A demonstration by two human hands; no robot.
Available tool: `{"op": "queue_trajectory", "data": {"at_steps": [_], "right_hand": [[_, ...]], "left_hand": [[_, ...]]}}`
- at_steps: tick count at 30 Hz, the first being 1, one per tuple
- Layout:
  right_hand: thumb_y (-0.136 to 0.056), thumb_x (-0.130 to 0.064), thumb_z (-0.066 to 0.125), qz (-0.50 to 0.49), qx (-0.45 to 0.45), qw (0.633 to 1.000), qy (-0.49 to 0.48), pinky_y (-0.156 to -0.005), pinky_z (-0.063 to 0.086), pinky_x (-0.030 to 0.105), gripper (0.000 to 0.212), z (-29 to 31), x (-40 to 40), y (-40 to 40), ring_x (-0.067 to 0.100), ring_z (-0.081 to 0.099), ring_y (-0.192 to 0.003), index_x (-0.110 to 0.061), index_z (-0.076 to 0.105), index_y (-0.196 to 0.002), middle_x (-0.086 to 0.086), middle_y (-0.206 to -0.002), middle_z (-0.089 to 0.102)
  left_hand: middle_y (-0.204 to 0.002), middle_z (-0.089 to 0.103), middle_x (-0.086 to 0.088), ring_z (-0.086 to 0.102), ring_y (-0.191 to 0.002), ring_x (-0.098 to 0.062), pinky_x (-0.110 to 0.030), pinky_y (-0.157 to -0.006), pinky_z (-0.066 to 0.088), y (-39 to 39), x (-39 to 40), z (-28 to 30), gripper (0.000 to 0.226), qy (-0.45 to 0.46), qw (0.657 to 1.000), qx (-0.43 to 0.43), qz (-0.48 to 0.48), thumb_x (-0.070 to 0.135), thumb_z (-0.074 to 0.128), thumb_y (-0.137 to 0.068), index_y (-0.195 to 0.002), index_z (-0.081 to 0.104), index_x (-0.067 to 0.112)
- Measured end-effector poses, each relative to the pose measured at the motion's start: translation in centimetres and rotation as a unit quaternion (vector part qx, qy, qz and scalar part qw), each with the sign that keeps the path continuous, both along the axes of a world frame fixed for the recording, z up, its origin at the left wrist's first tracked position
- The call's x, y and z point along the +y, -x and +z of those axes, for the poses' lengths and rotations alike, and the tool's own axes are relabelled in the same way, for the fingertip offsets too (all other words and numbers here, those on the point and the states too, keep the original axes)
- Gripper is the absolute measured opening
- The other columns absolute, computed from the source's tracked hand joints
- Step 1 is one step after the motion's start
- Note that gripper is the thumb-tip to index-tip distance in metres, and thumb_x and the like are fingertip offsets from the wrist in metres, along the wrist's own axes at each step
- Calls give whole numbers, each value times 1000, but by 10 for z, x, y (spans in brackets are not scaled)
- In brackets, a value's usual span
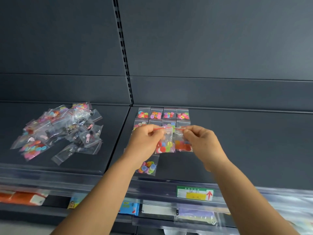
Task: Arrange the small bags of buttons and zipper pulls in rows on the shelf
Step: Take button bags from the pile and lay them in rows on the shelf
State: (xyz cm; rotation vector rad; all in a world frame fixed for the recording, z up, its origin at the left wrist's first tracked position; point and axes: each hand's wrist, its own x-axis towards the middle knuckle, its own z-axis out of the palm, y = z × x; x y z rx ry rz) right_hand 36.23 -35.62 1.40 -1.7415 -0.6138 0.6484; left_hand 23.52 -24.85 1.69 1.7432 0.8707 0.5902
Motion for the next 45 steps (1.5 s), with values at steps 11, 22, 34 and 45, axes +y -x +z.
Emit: {"op": "queue_trajectory", "data": {"at_steps": [11, 22, 34, 45], "right_hand": [[-89, -15, 57, 21, -115, 988, 99, -51, 46, 26, 24, -19, -28, -1, 13, 51, -50, -14, 67, -68, 2, -55, 63], [-88, -23, 62, 53, -345, 922, 168, -82, 40, 22, 27, -27, -41, 14, 17, 48, -106, -28, 64, -114, -3, -112, 49], [-91, -21, 57, 164, -386, 894, 158, -83, 35, 22, 20, -35, -42, 17, 18, 47, -100, -24, 69, -106, -3, -110, 59], [-87, -37, 63, 207, -423, 874, 119, -92, 35, 22, 29, -31, -27, 34, 19, 46, -110, -27, 66, -114, -5, -117, 58]], "left_hand": [[-87, 70, 7, 65, -76, -7, -24, -68, 54, 8, -19, -30, 4, -86, 990, 100, -55, 23, 60, -89, -87, 62, 25], [-120, 53, 7, 39, -117, -13, -27, -93, 37, 21, -26, -34, 34, -360, 912, 184, -73, 29, 55, -92, -126, 57, 25], [-122, 59, 8, 45, -114, -10, -16, -88, 30, 38, -34, -49, 29, -375, 899, 178, -139, 22, 49, -96, -121, 64, 24], [-130, 53, 4, 44, -118, -14, -24, -95, 35, 51, -37, -45, 31, -386, 892, 220, -80, 22, 45, -97, -123, 59, 14]]}}
